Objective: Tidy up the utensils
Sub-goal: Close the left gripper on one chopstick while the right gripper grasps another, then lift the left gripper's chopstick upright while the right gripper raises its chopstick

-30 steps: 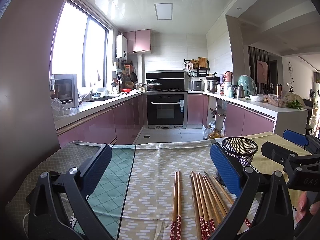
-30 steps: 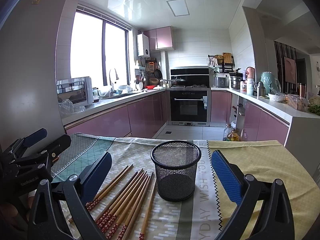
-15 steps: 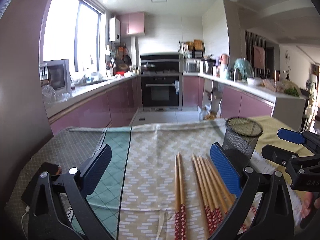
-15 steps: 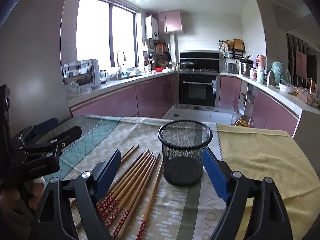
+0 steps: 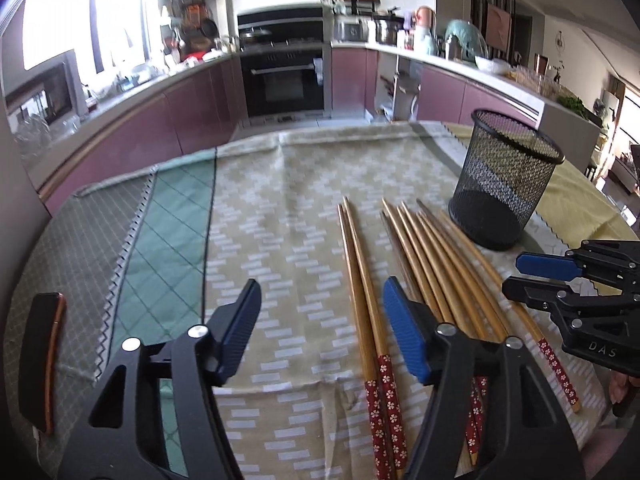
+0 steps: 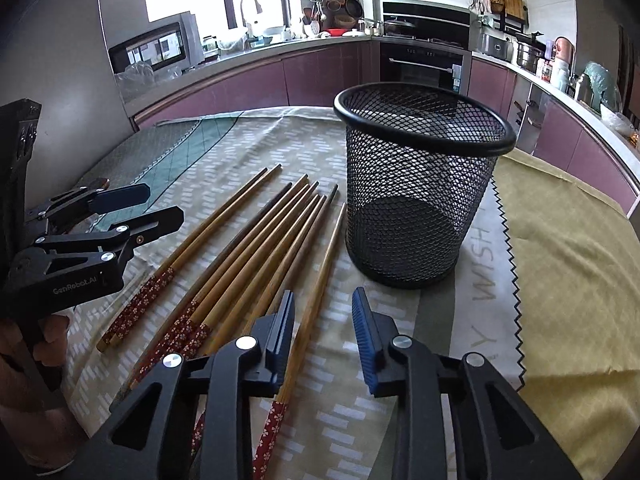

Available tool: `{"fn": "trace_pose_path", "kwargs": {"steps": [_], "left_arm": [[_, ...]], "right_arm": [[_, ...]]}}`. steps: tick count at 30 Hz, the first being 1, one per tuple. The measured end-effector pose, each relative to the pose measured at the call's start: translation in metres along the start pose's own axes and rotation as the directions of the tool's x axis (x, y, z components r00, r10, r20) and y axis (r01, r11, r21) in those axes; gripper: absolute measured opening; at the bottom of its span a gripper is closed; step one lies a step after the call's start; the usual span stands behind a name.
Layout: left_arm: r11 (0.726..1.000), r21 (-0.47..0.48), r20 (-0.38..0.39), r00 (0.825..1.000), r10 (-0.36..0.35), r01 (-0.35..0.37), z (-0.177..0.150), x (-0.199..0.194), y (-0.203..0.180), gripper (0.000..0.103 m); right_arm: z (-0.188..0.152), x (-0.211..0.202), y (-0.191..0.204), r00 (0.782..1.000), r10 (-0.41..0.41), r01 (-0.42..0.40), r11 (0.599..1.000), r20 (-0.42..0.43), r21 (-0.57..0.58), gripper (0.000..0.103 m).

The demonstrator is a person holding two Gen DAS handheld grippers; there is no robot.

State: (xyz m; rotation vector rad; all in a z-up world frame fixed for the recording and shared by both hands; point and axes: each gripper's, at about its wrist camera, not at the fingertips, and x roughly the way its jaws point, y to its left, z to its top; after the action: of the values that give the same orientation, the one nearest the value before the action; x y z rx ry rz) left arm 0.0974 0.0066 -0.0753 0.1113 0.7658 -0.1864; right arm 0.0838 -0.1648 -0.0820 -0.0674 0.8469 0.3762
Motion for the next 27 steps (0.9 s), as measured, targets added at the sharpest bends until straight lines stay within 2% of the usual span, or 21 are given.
{"fn": "trace_pose_path", "kwargs": {"steps": [5,10,13,14,16,19,27], "left_arm": [[1.000,0.023,-0.086,0.996,-0.014,0.016,0.003,0.025,0.000,0.049],[0.998,0.058,-0.122,0.992,-0.016,0.023,0.006,0.038,-0.005,0.049],[0.998,0.060,-0.123,0.992,-0.020,0.027,0.009,0.040,-0.005,0.044],[0.998,0.059,-0.124,0.992,-0.023,0.031,0.010,0.041,-0.005,0.040],[0.997,0.056,-0.125,0.991,-0.038,0.045,0.013,0.043,-0.008,0.030],[0.996,0.042,-0.128,0.989,-0.069,0.075,0.015,0.043,-0.013,0.010],[0.994,-0.042,-0.096,0.990,-0.107,0.103,0.017,0.032,-0.008,0.008]], "right_arm": [[0.001,0.003,-0.003,1.000,0.005,-0.005,1.000,-0.025,0.002,0.026],[0.004,0.006,-0.003,0.999,0.006,-0.007,1.000,-0.036,-0.004,0.026],[0.009,0.010,-0.003,0.999,0.007,-0.007,1.000,-0.040,-0.002,0.025],[0.010,0.010,-0.004,0.999,0.008,-0.008,1.000,-0.041,-0.002,0.024],[0.011,0.010,-0.005,0.998,0.034,-0.034,0.999,-0.048,0.006,0.011],[0.012,0.010,-0.008,0.997,0.059,-0.058,0.998,-0.049,0.025,0.007],[0.012,-0.003,-0.020,0.993,0.117,-0.117,0.990,-0.004,0.079,0.006]]}}
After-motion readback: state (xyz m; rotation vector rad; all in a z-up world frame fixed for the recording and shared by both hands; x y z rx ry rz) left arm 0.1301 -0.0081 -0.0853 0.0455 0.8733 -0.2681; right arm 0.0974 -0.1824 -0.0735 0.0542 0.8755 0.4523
